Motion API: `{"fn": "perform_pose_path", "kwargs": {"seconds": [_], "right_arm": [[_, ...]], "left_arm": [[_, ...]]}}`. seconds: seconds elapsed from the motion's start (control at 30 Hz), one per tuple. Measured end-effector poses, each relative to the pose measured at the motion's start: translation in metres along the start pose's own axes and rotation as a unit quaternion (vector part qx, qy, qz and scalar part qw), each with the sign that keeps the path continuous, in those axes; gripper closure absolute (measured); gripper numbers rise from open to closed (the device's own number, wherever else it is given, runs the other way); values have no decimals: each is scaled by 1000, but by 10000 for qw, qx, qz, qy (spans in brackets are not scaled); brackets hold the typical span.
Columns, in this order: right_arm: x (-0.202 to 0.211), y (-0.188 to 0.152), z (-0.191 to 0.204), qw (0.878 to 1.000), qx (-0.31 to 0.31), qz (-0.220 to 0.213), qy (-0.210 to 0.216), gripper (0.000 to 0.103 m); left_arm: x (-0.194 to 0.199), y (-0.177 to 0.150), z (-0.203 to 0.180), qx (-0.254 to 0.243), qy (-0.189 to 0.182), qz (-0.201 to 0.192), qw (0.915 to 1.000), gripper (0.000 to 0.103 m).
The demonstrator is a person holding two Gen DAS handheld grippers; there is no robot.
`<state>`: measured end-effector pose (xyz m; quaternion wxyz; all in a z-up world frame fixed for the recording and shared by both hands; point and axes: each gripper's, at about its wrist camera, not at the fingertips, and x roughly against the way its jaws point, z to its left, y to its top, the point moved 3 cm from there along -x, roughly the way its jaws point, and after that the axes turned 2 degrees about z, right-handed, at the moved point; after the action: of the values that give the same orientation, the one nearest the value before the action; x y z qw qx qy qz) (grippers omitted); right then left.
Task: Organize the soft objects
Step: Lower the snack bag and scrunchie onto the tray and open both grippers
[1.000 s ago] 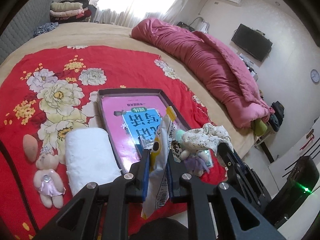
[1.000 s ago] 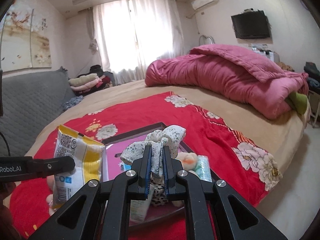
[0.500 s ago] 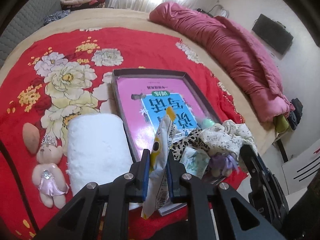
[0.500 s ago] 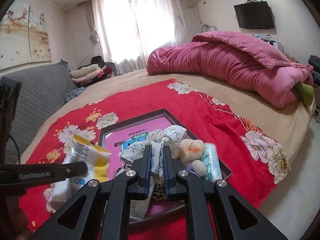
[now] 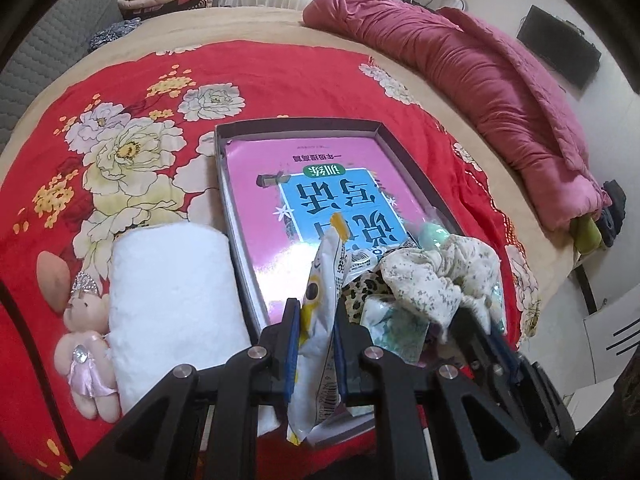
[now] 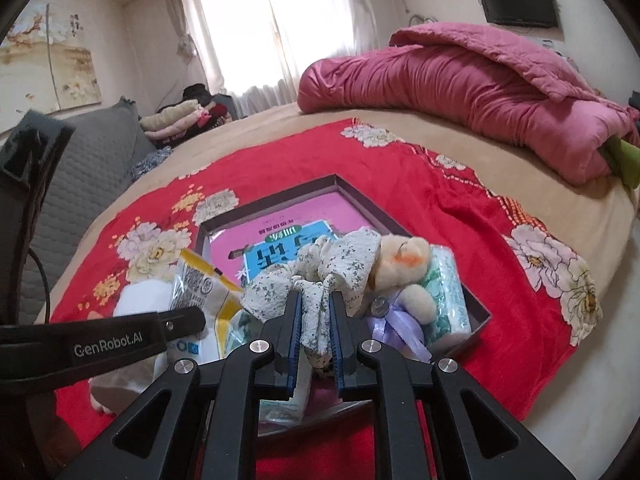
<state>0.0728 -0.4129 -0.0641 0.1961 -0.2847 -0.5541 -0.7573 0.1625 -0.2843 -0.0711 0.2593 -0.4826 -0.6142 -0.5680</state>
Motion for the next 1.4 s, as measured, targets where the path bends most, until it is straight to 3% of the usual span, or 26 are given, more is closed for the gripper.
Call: {"fn": "perform_pose_path", "kwargs": {"seconds": [0.13, 0.23, 0.3, 0.37, 0.63, 0.77, 0.93, 1.07, 1.4], "right_arm": [[-10, -3, -1, 9997, -45, 223, -65, 83], [-19, -6, -3, 9990, -87, 420, -94, 67], [-21, -7, -6, 9987, -135, 478, -90, 62], [-19, -7, -7, 9989, -191, 420, -56, 50], [12, -1, -11, 9993, -255, -283, -68, 34], [23, 3, -12, 9981, -245, -520, -207, 33], [22, 3, -14, 9981, -279, -475, -270, 33], [22, 3, -15, 9981, -280, -482, -256, 32], [24, 2, -9, 9981, -172, -524, -261, 31]], "left_arm": [[-6, 5, -1, -5, 74, 14, 10000, 88], [-8, 5, 1, 50, 39, 36, 10000, 87], [-7, 5, 3, 67, 7, 37, 10000, 87], [-6, 4, 5, 117, -51, 33, 9999, 87], [-7, 1, 21, 433, -327, 158, 9984, 87], [-8, 1, 25, 440, -350, 262, 9981, 81], [2, 0, 23, 275, -413, 110, 9987, 62], [12, 1, 20, 217, -524, 17, 9984, 60], [39, -6, 14, -82, -400, -232, 9989, 59]]}}
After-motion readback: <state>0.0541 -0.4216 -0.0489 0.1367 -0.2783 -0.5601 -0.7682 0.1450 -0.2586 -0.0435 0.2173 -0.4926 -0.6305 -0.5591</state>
